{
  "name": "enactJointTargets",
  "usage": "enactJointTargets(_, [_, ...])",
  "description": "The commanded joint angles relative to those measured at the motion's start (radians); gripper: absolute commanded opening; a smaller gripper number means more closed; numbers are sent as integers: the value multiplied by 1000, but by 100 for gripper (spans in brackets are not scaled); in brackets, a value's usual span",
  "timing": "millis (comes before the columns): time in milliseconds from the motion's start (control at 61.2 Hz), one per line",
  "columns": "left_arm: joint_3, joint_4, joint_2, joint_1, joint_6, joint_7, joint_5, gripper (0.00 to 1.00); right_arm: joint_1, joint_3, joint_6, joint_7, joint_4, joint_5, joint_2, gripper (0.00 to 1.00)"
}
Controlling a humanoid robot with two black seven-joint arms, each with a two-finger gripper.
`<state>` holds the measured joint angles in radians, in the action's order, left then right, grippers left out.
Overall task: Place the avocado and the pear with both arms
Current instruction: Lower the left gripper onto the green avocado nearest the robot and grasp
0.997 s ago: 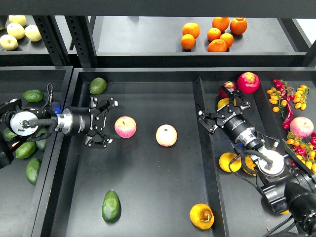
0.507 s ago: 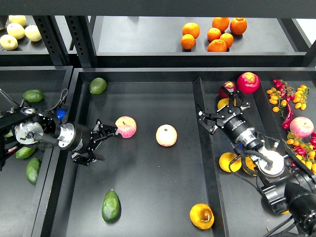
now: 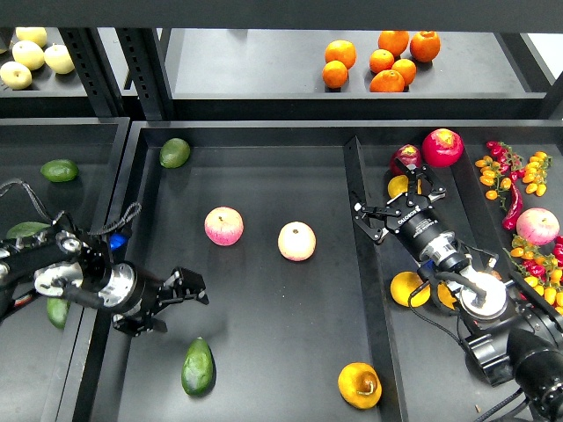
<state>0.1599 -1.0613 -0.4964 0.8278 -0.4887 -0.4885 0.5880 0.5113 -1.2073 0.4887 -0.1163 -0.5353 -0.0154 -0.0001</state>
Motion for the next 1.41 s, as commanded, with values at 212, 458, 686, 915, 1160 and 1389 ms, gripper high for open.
enactJointTargets(212, [-26, -28, 6, -35, 0, 0, 65, 99, -14, 0, 0, 0, -2, 0, 0, 99])
enactJointTargets(458, [-34, -12, 21, -52, 0, 0, 112, 99, -28, 0, 0, 1, -3, 0, 0, 99])
enactJointTargets(686, [-33, 17, 39, -62, 0, 0, 153, 99, -30, 0, 0, 1, -3, 0, 0, 99])
enactJointTargets(915, [-33, 49, 82, -62, 0, 0, 156, 99, -30, 0, 0, 1, -3, 0, 0, 99])
enactJointTargets(1160, [-33, 75, 99, -72, 0, 0, 176, 99, -33, 0, 0, 1, -3, 0, 0, 99])
enactJointTargets(1389, [-33, 83, 119, -88, 0, 0, 196, 99, -34, 0, 0, 1, -5, 0, 0, 99])
